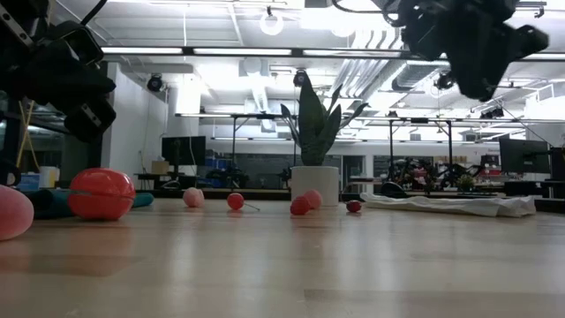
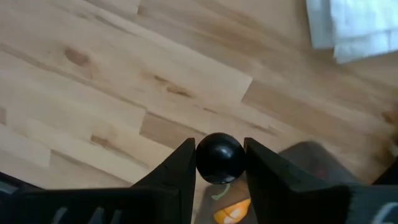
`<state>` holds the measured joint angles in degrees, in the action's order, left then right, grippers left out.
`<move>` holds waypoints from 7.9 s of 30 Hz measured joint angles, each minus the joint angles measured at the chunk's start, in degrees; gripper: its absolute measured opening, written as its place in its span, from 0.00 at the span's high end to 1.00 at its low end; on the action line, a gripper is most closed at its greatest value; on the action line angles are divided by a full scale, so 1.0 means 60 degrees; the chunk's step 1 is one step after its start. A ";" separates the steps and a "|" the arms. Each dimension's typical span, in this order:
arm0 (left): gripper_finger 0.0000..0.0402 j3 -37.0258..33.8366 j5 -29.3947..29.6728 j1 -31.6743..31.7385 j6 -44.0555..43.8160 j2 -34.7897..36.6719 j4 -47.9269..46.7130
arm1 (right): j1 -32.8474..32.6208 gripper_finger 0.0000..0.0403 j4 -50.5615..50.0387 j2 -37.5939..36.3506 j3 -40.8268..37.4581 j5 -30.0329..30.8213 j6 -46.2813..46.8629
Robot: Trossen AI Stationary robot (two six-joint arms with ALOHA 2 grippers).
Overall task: Pick and placing Produce into tupperware
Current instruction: Put the black cherry into the black bin
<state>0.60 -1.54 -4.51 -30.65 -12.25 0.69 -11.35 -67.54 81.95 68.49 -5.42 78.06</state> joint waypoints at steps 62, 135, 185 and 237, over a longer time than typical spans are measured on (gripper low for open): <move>1.00 0.0000 -0.0091 0.0000 -0.0231 0.0000 0.0017 | -0.6433 0.75 -0.0060 0.0006 0.0000 0.0632 0.8368; 1.00 -0.0004 -0.0074 -0.0001 -0.0696 0.0000 0.0018 | -0.7308 0.75 -0.0529 0.0674 0.0004 0.0975 0.8670; 1.00 -0.0004 -0.0097 -0.0001 -0.0698 0.0000 0.0015 | -0.7297 0.75 -0.1315 -0.0863 -0.0155 0.1259 0.8699; 1.00 -0.0004 -0.0342 -0.0001 -0.0976 0.0000 0.0069 | -0.7232 0.75 0.3259 -0.0896 -0.3679 0.0502 0.8976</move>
<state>0.58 -3.60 -4.52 -36.51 -12.25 1.10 -54.74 -47.99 76.57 46.41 -2.41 131.92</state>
